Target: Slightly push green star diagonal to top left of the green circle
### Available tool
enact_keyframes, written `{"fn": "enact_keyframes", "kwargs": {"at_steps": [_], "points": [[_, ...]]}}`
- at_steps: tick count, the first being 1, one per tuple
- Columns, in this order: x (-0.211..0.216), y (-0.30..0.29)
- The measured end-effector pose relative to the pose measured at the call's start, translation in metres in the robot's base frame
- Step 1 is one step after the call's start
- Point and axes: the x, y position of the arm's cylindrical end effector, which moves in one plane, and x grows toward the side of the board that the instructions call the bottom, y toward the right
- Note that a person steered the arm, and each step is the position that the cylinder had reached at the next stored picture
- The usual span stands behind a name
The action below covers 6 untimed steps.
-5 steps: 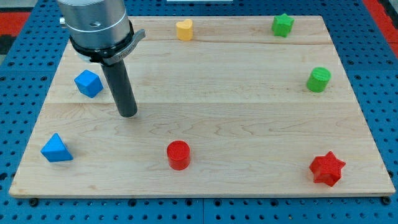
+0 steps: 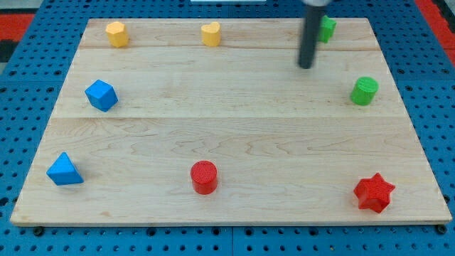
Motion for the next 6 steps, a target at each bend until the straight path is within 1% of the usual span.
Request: {"fn": "enact_keyframes", "kwargs": {"at_steps": [1,2,3,4,5,6], "points": [[-0.056,0.064],[-0.095,0.045],[-0.100,-0.010],[-0.092,-0.058],[-0.095,-0.040],[-0.085,0.025]]}}
